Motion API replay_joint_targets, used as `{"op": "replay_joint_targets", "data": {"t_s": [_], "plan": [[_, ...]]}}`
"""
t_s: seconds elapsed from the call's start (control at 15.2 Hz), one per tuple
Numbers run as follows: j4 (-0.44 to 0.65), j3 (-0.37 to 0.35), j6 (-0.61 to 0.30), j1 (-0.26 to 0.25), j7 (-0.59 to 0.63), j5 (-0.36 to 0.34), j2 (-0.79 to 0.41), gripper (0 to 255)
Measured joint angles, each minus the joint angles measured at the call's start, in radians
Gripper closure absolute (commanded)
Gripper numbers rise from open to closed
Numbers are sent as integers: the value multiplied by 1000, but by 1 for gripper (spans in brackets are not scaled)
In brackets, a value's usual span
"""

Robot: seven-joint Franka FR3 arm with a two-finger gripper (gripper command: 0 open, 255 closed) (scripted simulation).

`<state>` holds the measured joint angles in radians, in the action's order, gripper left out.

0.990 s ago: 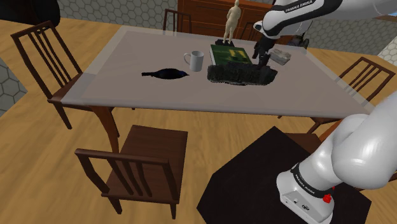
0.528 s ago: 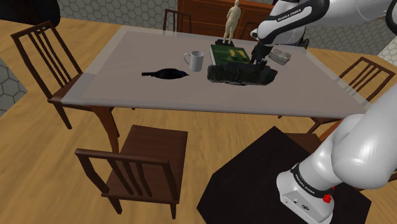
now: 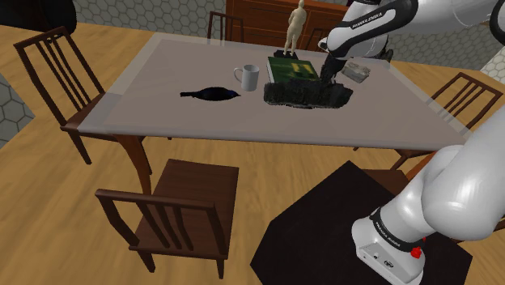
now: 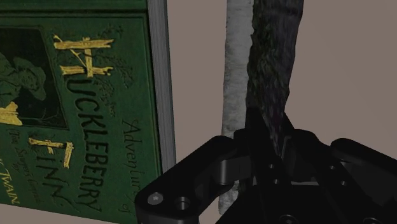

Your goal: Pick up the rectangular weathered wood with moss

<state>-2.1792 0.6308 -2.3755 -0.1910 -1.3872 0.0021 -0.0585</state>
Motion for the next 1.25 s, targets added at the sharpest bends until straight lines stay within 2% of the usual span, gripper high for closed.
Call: {"op": "replay_joint_targets", "data": {"t_s": [0.33, 1.25], "plan": [[5, 0, 14, -2, 7, -9, 10, 255], [107, -5, 190, -9, 47, -74, 100, 255]]}}
